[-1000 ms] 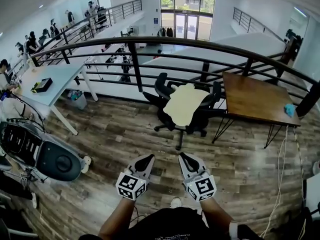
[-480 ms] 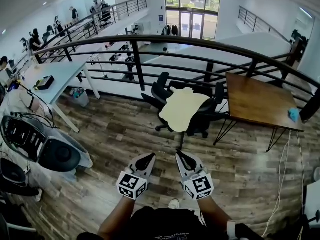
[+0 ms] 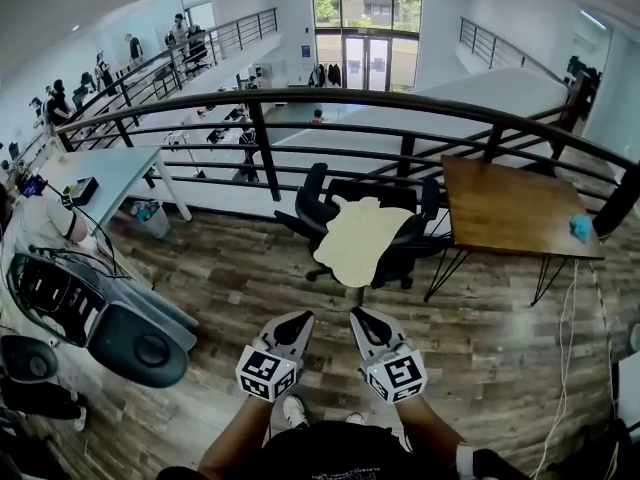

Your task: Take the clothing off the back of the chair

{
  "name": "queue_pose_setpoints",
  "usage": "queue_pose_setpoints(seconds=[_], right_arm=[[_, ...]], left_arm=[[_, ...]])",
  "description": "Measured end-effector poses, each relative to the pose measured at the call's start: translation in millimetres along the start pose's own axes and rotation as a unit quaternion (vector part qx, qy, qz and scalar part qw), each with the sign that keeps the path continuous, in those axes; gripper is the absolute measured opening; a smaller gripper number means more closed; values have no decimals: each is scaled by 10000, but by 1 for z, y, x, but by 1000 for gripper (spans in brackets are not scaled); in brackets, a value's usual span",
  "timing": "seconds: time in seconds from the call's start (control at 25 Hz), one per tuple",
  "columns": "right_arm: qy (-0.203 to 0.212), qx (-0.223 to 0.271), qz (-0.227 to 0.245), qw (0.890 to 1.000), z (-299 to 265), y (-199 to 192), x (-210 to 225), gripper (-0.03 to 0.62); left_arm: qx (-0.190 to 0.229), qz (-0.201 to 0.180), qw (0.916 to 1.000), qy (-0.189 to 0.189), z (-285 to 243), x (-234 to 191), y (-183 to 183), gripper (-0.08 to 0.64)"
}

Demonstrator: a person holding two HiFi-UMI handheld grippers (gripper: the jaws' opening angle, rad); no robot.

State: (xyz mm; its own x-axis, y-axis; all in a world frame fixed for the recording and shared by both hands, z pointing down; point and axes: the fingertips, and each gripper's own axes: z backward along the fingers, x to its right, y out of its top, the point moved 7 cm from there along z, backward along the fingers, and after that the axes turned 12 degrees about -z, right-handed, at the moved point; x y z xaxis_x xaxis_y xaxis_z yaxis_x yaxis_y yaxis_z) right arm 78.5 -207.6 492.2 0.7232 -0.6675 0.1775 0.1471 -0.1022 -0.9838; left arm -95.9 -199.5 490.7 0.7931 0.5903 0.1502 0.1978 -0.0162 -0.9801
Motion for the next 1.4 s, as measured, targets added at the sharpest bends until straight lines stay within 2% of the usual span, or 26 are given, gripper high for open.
queue_pose_setpoints(seconds=[0.32, 0.56, 0.6, 0.68, 0.76, 0.88, 1.08, 1.4], right_arm=[[-381, 300, -7, 9988, -23, 14, 3, 28], [-737, 508, 170, 9958, -30, 30, 6, 37], [-784, 538, 181, 9953, -31, 32, 7, 54], [-861, 548, 188, 9946, -35, 33, 10, 145], [-1004, 551, 171, 9933, -39, 33, 13, 204], [-1313, 618, 11, 9894, -43, 33, 19, 255], [-1692, 602, -227, 9835, -52, 36, 32, 285], [-1890, 513, -45, 9806, -74, 45, 39, 298]], left_arm=[[163, -55, 9995, -262, -15, -35, 5, 12], [412, 0, 9989, -223, -16, -58, 5, 14], [472, 1, 9986, -223, -18, -61, 7, 12], [541, 19, 9982, -248, -23, -65, 9, 12], [561, 60, 9980, -290, -27, -68, 8, 12], [548, 96, 9979, -335, -28, -73, 6, 12], [596, 77, 9978, -279, -29, -82, 4, 12], [596, 108, 9977, -295, -35, -95, 2, 14]])
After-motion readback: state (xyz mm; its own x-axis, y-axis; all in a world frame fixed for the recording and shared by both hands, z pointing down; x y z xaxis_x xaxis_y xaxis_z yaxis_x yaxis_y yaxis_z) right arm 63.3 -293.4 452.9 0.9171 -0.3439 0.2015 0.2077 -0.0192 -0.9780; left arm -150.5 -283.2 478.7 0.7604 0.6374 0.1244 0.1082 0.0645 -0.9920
